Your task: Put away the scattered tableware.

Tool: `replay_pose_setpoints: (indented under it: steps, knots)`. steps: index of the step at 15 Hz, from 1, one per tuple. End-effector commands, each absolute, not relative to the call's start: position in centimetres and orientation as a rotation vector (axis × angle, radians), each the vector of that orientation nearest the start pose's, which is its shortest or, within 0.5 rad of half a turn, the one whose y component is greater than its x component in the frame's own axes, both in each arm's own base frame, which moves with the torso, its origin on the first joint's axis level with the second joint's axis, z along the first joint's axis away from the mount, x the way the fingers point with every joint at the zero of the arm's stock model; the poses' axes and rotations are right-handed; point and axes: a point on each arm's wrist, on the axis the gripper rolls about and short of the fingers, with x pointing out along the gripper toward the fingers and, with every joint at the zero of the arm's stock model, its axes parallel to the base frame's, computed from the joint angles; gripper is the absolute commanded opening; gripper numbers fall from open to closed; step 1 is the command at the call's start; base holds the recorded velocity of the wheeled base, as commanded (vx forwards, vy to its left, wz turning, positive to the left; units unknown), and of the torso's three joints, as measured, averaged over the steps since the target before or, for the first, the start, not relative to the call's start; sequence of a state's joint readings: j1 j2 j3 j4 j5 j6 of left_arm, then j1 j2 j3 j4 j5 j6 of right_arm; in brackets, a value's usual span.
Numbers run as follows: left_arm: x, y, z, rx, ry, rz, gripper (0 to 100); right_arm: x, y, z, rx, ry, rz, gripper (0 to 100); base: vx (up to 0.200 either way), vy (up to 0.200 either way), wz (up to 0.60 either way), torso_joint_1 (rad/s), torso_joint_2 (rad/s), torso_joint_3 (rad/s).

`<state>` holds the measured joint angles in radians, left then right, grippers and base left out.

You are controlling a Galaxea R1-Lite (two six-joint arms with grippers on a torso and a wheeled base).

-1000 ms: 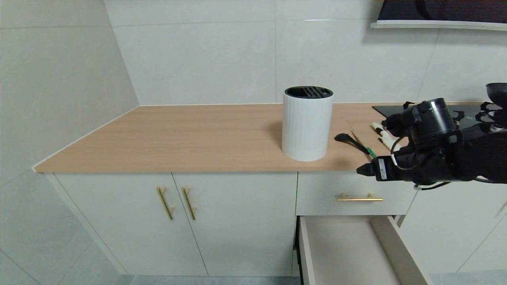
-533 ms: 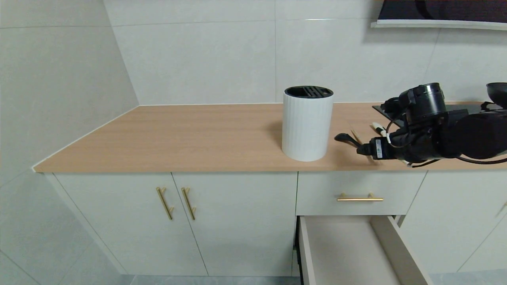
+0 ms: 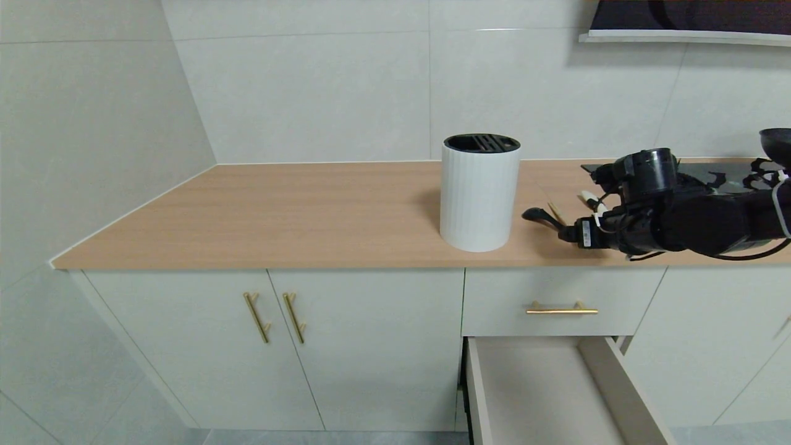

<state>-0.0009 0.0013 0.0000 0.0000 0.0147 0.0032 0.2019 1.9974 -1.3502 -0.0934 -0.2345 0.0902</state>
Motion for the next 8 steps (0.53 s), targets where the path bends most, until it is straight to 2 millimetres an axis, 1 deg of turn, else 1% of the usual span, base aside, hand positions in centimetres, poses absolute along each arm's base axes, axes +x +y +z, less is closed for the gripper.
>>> replay_pose_setpoints:
  steps: [1, 3, 8]
  knots:
    - [-2.3, 0.0, 7.6, 0.003, 0.002, 0.012, 100, 39.7, 7.6, 16.1, -0.042, 0.561, -0.057, 100, 0.0, 0.0, 0.0, 0.0, 0.0, 0.0]
    - [-2.3, 0.0, 7.6, 0.003, 0.002, 0.014, 100, 40.2, 7.7, 15.5, -0.047, 0.567, -0.058, 100, 0.0, 0.0, 0.0, 0.0, 0.0, 0.0]
    - [-2.3, 0.0, 7.6, 0.003, 0.002, 0.015, 100, 41.1, 7.9, 14.9, -0.053, 0.568, -0.056, 100, 0.0, 0.0, 0.0, 0.0, 0.0, 0.0]
